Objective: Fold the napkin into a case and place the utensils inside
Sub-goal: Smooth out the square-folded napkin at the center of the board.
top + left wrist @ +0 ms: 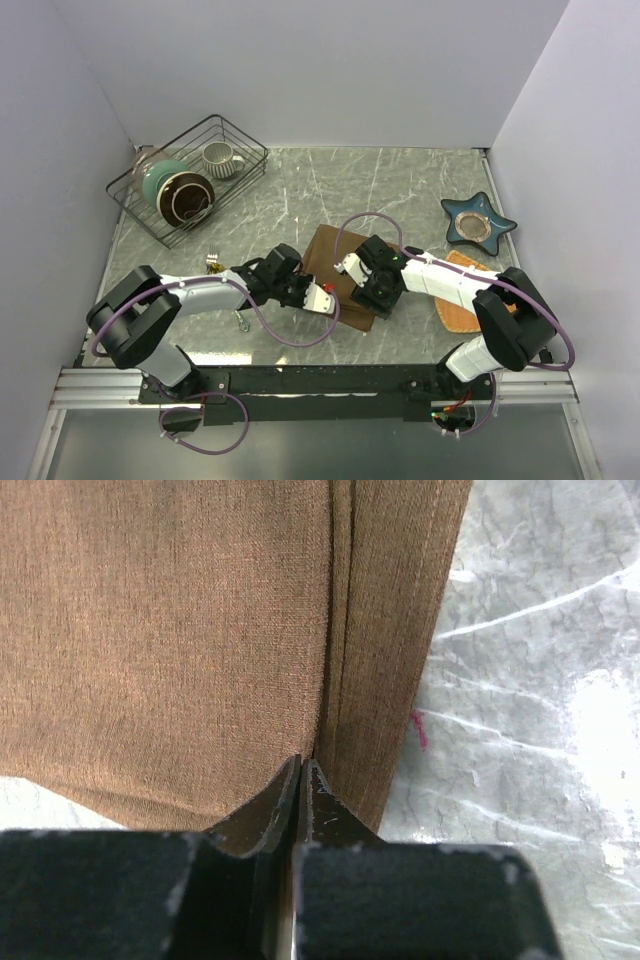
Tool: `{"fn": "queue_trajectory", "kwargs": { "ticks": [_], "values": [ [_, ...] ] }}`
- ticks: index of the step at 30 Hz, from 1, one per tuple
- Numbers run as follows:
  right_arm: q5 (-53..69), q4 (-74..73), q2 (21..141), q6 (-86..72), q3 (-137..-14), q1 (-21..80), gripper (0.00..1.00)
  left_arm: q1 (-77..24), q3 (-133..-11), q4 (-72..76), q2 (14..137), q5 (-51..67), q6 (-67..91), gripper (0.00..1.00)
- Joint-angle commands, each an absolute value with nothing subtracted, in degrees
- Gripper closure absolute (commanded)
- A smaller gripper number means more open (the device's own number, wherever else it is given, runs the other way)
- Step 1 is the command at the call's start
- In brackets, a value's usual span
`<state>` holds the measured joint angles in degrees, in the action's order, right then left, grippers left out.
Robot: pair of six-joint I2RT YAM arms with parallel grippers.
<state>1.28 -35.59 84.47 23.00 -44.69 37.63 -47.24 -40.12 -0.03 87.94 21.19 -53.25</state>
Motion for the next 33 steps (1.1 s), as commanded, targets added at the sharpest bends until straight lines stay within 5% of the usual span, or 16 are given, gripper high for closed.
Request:
{"fn": "queue_trajectory", "kwargs": {
  "ticks": [1,18,28,33],
  "values": [
    [0.2,-34.9,85.5,22.9,-44.7,38.1,0.30,-47.4,-38.8,1.9,85.3,21.0,-53.7,0.96],
    [3.1,-37.3,83.1,24.3,-46.2,38.1,0.33,-46.0,-39.0,2.0,86.9,20.7,-53.0,0.96],
    [11.1,-40.9,78.3,27.5,-50.0,38.4,0.44,-45.9,-38.7,0.3,85.2,23.4,-54.3,0.81],
    [14.8,-42.1,79.0,27.2,-53.3,39.3,0.46,-45.4,-39.0,-1.2,81.3,25.1,-52.3,0.61]
  ]
}}
